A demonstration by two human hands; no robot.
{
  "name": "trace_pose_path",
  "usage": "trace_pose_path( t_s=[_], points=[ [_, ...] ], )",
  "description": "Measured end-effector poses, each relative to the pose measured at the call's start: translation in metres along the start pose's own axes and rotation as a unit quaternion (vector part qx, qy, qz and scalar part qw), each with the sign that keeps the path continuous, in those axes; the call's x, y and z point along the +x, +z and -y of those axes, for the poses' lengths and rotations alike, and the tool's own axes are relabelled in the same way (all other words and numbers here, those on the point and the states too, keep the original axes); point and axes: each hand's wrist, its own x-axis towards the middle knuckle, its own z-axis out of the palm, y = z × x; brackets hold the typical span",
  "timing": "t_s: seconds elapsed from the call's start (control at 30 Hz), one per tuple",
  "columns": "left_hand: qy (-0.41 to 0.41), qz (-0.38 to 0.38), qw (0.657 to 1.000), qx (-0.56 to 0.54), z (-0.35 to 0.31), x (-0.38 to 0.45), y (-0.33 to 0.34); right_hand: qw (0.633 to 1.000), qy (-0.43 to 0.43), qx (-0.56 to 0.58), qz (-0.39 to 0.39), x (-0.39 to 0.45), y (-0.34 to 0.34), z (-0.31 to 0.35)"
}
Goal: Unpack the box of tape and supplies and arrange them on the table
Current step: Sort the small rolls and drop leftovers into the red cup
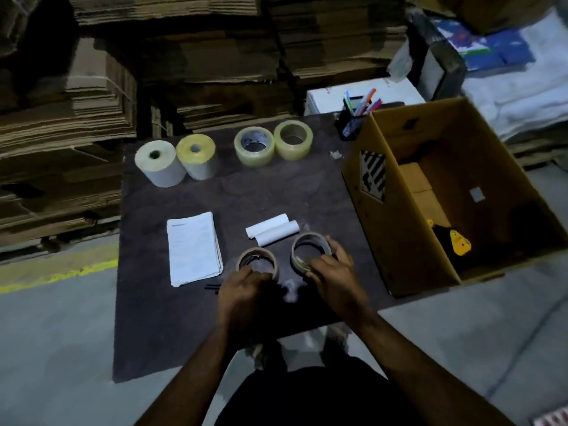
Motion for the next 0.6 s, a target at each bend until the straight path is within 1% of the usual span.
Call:
trace_pose_path(
  t_s=[0.07, 0.13, 0.2, 0.33, 0.4, 0.47, 0.53, 0.6],
  points=[
    [0.043, -0.025, 0.999, -0.008, -0.008, -0.003, -0.008, 0.998, 0.007, -0.023, -0.065, -0.019, -0.008, 0.005],
    [0.103, -0.020, 0.994, 0.004, -0.021, -0.006, -0.016, 0.993, 0.015, -0.044, -0.108, -0.041, -0.018, 0.010],
    [0.141, 0.001, 0.990, 0.025, -0.035, -0.007, -0.017, 0.992, 0.027, -0.052, -0.114, -0.063, -0.023, 0.010],
    [0.211, 0.037, 0.975, 0.049, -0.081, -0.015, -0.003, 0.992, 0.070, -0.072, -0.070, -0.124, -0.036, -0.004],
    [0.239, 0.067, 0.967, 0.054, -0.112, -0.025, 0.010, 0.990, 0.100, -0.078, -0.066, -0.163, -0.043, -0.018],
    [0.258, 0.091, 0.961, 0.051, -0.147, -0.034, 0.025, 0.985, 0.131, -0.073, -0.084, -0.204, -0.054, -0.036],
    [0.282, 0.097, 0.954, 0.041, -0.186, -0.039, 0.038, 0.978, 0.157, -0.085, -0.105, -0.248, -0.066, -0.055],
    [0.316, 0.091, 0.944, 0.021, -0.234, -0.045, 0.051, 0.967, 0.201, -0.083, -0.131, -0.296, -0.080, -0.074]
  ],
)
